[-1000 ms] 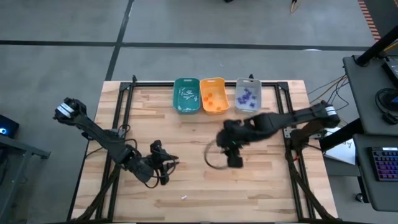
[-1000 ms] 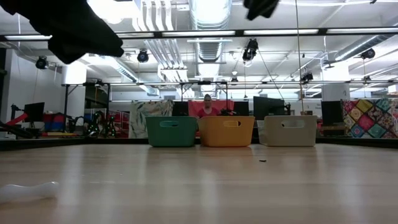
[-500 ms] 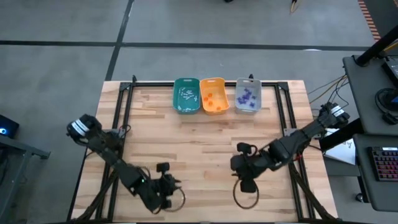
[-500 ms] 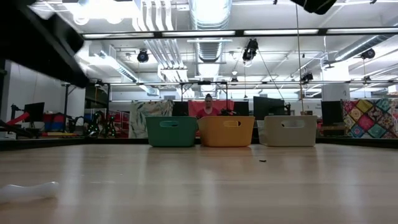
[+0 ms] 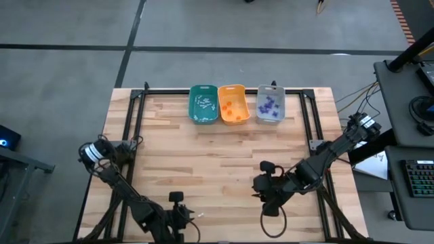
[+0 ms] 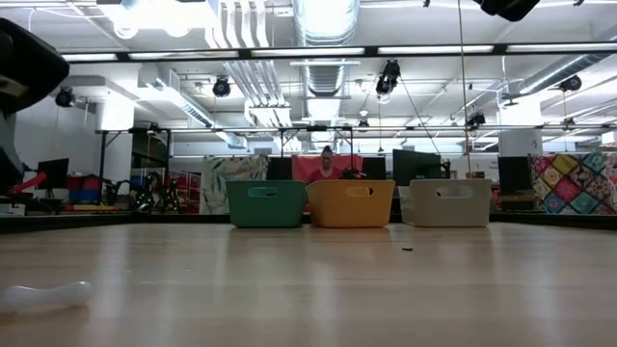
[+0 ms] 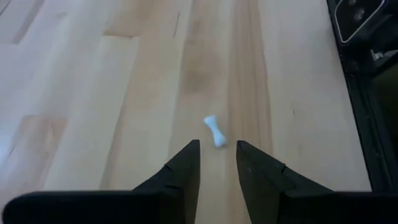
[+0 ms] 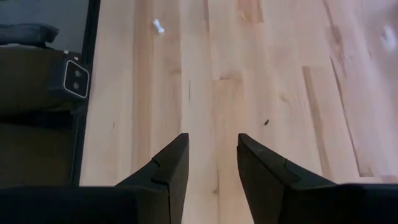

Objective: Sort Halloween decoration
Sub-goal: Put the white bone toy into the blue bin

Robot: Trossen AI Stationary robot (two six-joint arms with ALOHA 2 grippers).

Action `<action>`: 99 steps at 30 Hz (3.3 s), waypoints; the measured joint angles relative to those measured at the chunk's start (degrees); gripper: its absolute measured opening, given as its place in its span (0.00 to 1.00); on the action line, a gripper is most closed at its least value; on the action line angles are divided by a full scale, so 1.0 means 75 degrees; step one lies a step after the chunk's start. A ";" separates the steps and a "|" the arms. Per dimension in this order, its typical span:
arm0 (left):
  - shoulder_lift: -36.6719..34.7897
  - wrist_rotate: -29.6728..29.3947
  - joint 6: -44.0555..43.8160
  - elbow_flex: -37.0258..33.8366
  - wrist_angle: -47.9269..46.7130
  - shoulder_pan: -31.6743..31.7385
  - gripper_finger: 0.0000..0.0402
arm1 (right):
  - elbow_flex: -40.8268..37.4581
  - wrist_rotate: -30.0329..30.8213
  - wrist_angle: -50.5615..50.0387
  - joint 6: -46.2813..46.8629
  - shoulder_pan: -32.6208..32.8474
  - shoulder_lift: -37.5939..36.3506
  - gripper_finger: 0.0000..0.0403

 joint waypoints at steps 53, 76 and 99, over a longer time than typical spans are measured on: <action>0.1370 -0.0276 -0.0113 0.0147 0.1094 0.0248 0.02 | -0.0444 -0.0020 0.0313 0.0071 0.0006 0.0008 0.28; -0.0487 -0.0894 0.1081 0.0119 -0.1326 0.0727 0.00 | -0.1158 0.0471 0.0473 0.0060 0.0006 0.0008 0.25; -0.2511 -0.0943 0.7104 -0.0321 -0.1170 0.4025 0.00 | -0.1159 0.3036 0.0813 -0.1035 -0.0015 0.0000 0.20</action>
